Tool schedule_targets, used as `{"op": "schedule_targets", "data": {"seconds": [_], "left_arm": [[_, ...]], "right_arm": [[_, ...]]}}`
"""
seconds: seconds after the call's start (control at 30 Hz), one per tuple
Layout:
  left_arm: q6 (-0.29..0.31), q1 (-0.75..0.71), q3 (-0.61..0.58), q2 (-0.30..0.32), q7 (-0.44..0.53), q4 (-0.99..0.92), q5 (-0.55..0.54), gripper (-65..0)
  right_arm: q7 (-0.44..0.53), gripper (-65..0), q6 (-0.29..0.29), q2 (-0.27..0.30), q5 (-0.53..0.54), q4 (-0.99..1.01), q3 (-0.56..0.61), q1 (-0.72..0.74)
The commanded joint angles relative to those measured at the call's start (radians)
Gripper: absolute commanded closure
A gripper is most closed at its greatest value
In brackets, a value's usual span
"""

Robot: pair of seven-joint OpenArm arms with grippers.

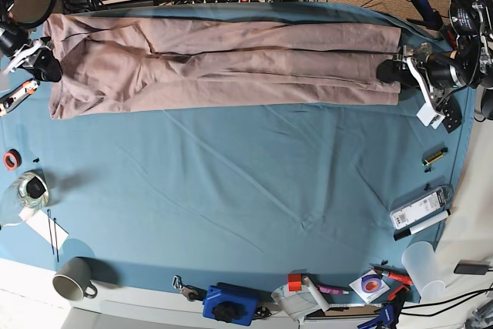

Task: Fold the T-shirt properly
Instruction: 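Lift the hem with both grippers and fold it onto the collar half, then release the strip end with the left gripper and raise it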

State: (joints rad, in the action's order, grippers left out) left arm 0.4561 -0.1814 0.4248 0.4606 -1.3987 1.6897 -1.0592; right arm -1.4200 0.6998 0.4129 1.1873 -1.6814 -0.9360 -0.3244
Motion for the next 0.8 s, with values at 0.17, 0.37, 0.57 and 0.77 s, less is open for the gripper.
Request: {"op": "schedule_targets", "data": {"seconds": [0.17, 0.37, 0.57, 0.77], "left_arm": [[-0.045, -0.027, 0.006, -0.032, 0.053, 0.023, 0.083, -34.8], [-0.125, -0.040, 0.006, -0.117, 0.091, 0.023, 0.274, -34.8], [-0.168, -0.060, 0.005, -0.153, 0.084, 0.023, 0.321, -34.7], [-0.130, -0.077, 0.005, -0.145, 0.043, 0.023, 0.241, -18.2]], "right_arm": [[0.024, -20.8, -0.002, 0.027, 0.024, -0.015, -0.011, -0.013], [0.024, -20.8, -0.002, 0.027, 0.020, -0.015, -0.011, -0.014], [0.024, -20.8, -0.002, 0.027, 0.016, -0.015, -0.011, -0.013], [0.024, -20.8, -0.002, 0.028, 0.016, -0.015, -0.011, -0.013]]}}
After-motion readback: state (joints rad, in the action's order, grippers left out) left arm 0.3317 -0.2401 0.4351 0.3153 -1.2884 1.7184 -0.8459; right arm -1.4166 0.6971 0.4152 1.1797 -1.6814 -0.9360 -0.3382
